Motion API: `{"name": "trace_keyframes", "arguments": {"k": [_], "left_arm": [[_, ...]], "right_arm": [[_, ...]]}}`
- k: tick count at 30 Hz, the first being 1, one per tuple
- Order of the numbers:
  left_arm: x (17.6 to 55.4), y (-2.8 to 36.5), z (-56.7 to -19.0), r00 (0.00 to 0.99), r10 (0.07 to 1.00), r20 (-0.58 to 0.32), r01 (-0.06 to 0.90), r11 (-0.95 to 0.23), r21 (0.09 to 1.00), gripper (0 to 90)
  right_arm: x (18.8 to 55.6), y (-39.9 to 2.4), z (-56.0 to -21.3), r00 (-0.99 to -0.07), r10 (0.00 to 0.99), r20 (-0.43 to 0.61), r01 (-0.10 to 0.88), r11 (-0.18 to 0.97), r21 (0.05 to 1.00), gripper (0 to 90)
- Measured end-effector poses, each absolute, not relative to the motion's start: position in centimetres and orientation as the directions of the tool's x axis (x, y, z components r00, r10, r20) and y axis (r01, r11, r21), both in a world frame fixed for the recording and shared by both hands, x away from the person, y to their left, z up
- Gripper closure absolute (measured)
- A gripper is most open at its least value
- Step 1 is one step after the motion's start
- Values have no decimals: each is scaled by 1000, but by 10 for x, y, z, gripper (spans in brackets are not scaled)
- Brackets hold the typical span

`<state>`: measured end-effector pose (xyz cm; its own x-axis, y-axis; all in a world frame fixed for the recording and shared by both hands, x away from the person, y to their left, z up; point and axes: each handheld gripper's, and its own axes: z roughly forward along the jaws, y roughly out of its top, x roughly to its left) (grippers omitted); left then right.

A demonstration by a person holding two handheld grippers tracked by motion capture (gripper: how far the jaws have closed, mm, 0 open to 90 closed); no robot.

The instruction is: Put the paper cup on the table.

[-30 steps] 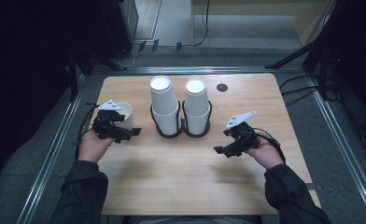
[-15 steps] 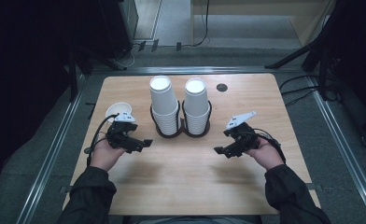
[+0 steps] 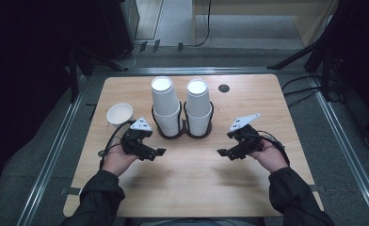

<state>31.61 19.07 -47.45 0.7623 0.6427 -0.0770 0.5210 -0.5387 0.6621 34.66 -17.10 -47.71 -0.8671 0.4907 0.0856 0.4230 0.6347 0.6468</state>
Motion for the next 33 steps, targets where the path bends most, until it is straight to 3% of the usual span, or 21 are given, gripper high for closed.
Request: {"name": "trace_keyframes", "arguments": {"k": [19,33], "left_arm": [[319,138,-488,834,545,-85,475,-632,612,84],[320,118,-489,851,519,-84,448,-631,633,84]], "right_arm": [[338,-171,-479,-858,503,103,440,616,654,195],[331,-170,-480,-857,506,101,441,617,651,194]]}}
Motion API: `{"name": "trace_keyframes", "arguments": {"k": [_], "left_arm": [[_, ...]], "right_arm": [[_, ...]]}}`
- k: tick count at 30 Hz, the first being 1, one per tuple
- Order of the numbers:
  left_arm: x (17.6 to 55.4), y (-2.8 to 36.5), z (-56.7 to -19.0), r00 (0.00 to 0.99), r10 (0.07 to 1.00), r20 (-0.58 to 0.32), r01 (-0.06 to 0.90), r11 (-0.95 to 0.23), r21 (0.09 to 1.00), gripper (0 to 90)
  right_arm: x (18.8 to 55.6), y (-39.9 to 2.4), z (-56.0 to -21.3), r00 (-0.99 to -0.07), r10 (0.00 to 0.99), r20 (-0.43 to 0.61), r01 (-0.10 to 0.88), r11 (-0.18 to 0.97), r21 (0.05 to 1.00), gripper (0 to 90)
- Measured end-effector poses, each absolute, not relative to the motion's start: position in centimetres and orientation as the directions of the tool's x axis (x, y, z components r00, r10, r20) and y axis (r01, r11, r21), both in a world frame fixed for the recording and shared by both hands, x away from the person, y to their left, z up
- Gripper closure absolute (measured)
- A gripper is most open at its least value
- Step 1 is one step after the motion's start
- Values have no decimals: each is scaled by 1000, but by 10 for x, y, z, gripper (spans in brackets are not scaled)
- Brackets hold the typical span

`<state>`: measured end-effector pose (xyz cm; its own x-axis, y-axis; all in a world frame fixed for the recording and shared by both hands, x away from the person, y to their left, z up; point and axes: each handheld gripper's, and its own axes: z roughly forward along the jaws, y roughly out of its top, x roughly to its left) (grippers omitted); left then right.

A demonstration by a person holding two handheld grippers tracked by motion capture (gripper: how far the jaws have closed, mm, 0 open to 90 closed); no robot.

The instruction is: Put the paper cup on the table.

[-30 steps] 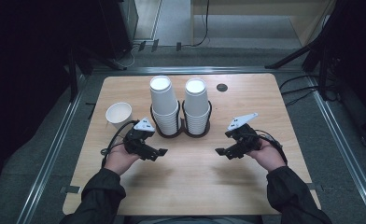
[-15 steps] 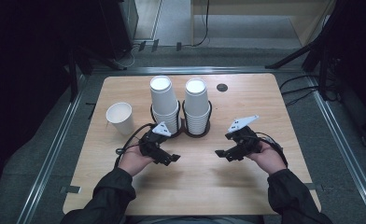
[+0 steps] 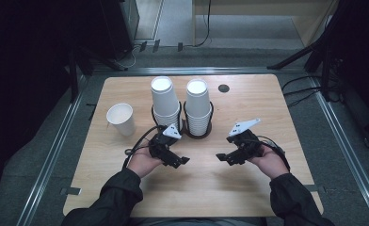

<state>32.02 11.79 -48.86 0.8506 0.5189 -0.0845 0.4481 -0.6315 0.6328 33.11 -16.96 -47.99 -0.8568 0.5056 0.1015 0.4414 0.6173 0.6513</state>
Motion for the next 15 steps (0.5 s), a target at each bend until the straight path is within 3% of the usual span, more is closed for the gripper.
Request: {"name": "trace_keyframes", "arguments": {"k": [15], "left_arm": [[319,112,-476,858,508,-78,423,-612,668,84]], "right_arm": [[327,-165,-479,-871,483,92,417,624,661,194]]}}
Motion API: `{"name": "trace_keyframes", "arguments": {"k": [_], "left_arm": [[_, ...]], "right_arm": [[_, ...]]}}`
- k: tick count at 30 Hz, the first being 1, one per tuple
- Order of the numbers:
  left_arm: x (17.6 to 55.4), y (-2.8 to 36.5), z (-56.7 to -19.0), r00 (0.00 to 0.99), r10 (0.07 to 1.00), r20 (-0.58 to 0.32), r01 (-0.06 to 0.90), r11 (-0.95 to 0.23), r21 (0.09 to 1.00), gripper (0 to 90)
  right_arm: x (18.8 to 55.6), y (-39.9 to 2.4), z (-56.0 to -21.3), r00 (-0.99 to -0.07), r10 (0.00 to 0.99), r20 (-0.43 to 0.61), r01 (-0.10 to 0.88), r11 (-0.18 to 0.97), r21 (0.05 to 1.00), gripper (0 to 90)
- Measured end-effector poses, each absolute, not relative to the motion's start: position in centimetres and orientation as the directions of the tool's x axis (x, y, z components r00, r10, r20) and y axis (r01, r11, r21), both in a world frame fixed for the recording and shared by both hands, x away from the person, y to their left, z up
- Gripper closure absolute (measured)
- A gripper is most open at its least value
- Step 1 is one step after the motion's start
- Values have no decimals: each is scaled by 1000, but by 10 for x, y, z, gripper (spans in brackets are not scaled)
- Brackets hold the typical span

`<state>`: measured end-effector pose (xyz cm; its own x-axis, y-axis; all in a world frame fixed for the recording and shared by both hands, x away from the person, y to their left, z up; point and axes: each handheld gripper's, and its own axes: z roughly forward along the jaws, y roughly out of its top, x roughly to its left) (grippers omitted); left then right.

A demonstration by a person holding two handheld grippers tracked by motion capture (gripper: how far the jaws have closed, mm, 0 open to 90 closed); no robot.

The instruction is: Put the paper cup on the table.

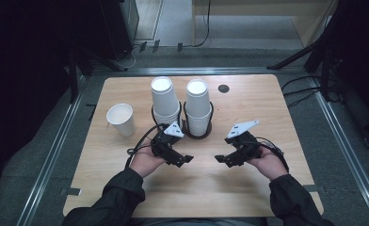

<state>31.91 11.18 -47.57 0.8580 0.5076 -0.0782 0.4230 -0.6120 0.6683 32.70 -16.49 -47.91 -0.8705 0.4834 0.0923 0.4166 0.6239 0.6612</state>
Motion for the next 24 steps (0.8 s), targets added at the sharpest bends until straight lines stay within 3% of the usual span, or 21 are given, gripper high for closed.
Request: {"name": "trace_keyframes", "arguments": {"k": [24], "left_arm": [[323,127,-475,847,527,-74,435,-604,668,84]], "right_arm": [[328,-159,-481,-889,452,75,387,653,650,194]]}}
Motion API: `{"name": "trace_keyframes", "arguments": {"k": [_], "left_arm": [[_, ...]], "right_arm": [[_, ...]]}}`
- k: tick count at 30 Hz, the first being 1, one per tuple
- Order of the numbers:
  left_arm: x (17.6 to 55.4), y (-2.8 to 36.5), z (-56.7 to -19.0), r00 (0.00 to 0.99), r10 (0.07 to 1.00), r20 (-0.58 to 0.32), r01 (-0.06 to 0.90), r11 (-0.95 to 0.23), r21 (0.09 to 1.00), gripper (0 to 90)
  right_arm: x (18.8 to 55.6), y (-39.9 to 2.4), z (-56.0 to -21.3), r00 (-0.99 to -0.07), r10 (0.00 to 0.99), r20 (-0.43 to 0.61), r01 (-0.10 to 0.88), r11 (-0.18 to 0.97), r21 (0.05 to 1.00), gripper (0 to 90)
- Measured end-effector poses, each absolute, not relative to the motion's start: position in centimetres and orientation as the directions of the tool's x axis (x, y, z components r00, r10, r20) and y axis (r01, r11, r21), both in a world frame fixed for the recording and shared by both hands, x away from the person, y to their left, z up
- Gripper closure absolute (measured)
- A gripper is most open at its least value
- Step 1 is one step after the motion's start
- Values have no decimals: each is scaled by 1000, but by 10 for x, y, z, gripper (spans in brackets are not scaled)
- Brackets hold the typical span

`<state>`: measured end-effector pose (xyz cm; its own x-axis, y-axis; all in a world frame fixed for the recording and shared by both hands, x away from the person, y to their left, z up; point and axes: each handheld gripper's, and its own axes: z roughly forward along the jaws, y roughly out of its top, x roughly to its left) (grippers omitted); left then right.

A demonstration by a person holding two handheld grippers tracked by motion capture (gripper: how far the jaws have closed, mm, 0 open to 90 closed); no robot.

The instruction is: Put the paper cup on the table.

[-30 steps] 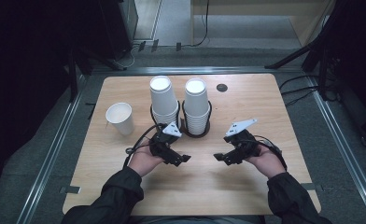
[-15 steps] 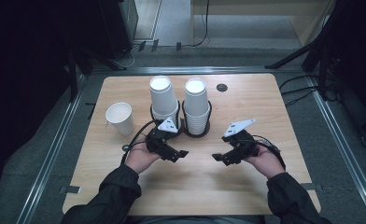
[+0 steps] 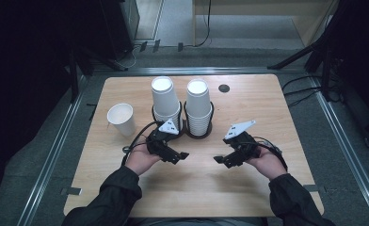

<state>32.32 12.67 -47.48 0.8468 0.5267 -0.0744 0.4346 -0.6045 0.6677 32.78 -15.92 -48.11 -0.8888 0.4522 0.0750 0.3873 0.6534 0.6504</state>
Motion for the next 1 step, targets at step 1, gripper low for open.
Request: {"name": "trace_keyframes", "arguments": {"k": [1], "left_arm": [[323,127,-475,847,526,-74,434,-604,668,84]], "right_arm": [[328,-159,-481,-888,453,76,389,652,651,194]]}}
